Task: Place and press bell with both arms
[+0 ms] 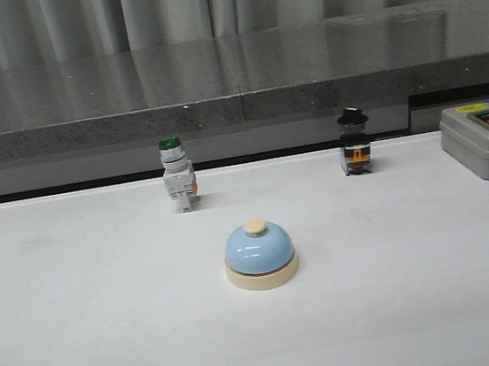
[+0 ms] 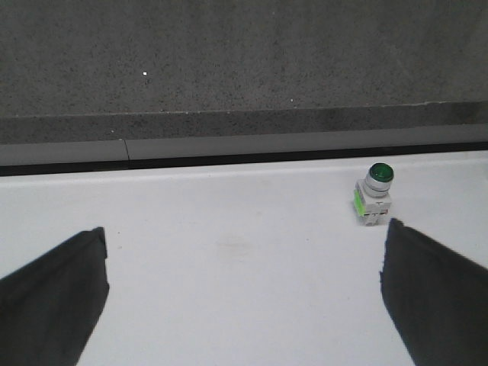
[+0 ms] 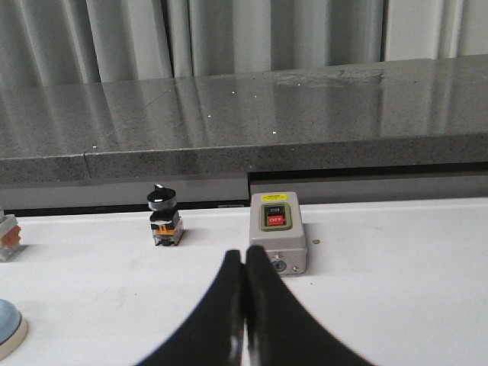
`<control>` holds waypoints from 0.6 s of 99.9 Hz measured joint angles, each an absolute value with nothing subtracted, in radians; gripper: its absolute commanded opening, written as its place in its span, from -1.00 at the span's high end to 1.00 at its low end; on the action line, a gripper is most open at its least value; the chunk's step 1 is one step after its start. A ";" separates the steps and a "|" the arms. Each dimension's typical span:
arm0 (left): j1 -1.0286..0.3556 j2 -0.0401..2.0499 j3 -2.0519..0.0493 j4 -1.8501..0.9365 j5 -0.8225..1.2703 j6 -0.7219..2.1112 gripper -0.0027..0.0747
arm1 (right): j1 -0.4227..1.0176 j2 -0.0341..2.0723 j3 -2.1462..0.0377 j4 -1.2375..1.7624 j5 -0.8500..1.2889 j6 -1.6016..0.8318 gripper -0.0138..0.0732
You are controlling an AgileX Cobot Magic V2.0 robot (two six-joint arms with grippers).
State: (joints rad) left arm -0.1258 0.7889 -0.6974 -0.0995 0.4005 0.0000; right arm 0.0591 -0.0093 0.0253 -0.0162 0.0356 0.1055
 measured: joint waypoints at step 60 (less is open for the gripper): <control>-0.123 0.528 -0.610 -0.106 0.407 0.000 0.98 | 0.059 -0.009 0.025 -0.016 0.036 0.106 0.82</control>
State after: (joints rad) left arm -0.1228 0.5279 -0.6102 -0.1060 0.4065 0.0000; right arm 0.0591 -0.0093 0.0253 -0.0162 0.0356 0.1055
